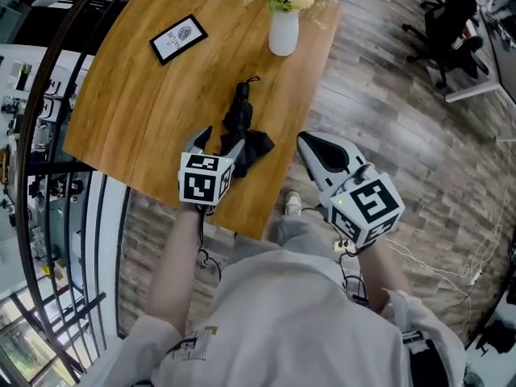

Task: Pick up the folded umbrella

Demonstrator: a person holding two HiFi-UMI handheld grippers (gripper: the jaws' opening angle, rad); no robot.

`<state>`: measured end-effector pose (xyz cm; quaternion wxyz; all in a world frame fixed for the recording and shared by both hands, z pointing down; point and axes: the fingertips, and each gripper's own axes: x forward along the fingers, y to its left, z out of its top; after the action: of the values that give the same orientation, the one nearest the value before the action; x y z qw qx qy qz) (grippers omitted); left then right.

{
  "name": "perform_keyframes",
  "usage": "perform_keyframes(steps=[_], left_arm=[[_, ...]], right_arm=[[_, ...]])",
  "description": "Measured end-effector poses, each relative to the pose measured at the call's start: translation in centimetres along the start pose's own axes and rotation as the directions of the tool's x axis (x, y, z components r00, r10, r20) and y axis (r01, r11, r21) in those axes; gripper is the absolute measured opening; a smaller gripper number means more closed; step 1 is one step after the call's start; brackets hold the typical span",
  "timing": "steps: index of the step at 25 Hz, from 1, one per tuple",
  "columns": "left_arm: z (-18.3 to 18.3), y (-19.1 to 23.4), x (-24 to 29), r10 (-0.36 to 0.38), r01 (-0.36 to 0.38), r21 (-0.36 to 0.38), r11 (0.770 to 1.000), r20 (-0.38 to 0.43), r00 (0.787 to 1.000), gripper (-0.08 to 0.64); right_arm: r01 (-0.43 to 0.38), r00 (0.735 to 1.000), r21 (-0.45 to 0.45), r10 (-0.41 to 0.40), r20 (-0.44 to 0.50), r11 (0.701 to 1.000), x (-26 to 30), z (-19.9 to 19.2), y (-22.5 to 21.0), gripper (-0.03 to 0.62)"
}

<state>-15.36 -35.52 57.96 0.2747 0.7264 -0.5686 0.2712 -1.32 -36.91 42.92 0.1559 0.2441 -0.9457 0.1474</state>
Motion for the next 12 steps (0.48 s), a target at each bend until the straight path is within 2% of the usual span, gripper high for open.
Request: perform_keyframes(steps=[2, 6, 12], left_arm=[[-2.2, 0.1, 2.1, -0.017, 0.016, -0.033, 0.999, -0.052, 0.999, 0.332], [-6.2, 0.3, 5.6, -0.074, 0.053, -0.150, 0.987, -0.138, 0.988, 0.336], [-10.7, 0.4, 10.0, -0.092, 0.033, -0.250, 0.968, -0.230, 0.969, 0.357]], right_arm=[[-0.007, 1.000, 0.019, 0.007, -0.028, 1.000, 0.7, -1.4, 0.0, 0.028], [-0.027, 0.996, 0.039, 0.030, -0.079, 0.999, 2.4, -3.7, 0.3, 0.028], [-0.051, 0.988, 0.074, 0.062, -0.140, 0.996, 4.8, -7.3, 0.4, 0.028]])
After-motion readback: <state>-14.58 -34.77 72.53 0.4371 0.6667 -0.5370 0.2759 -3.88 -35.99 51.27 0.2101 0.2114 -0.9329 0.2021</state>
